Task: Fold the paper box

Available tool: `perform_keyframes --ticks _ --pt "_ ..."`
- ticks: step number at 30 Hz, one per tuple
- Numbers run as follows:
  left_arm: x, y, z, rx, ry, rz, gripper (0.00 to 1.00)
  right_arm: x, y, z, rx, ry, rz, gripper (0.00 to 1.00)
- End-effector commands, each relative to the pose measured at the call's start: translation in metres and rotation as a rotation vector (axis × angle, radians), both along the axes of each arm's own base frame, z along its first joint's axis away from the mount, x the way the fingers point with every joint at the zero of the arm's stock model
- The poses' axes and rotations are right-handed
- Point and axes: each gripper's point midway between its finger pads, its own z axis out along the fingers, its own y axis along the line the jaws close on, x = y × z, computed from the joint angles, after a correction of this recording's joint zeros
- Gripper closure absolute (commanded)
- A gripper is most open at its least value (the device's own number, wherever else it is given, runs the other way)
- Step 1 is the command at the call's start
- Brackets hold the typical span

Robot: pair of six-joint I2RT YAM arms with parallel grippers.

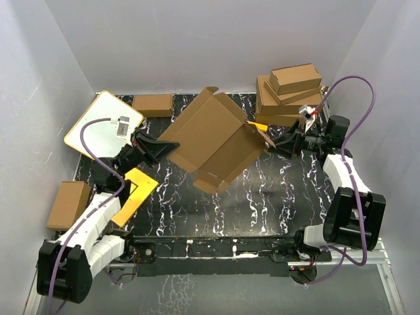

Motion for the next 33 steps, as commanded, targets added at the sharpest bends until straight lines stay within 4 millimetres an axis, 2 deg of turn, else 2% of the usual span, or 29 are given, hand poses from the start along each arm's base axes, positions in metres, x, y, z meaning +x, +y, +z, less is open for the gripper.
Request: perform_keyframes --ticks 1,8,15,20,27,33 --pt "-0.015 -0.001 0.025 -0.053 -0.092 -0.075 1.0 -0.006 0.002 0.02 -0.002 -0.111 0.053 0.44" --pt "-0.018 0.001 0.032 -0.094 -0.082 -0.147 1.0 -0.001 0.001 0.029 -0.01 -0.127 0.045 0.37" --pt "-0.011 0.017 0.045 -0.164 -0.058 -0.131 1.0 -0.005 -0.007 0.047 -0.007 -0.154 0.044 0.28" --pt "-0.001 0.027 0.042 -0.193 -0.002 -0.107 1.0 -0.005 -0.01 0.055 -0.007 -0.147 0.024 0.23" --pt "0.001 0.029 0.034 -0.206 0.024 -0.104 1.0 0.005 -0.015 0.063 0.058 -0.001 -0.055 0.22" --pt "0.0 0.03 0.028 -0.214 0.041 -0.093 1.0 0.003 -0.018 0.075 0.175 0.121 -0.131 0.18"
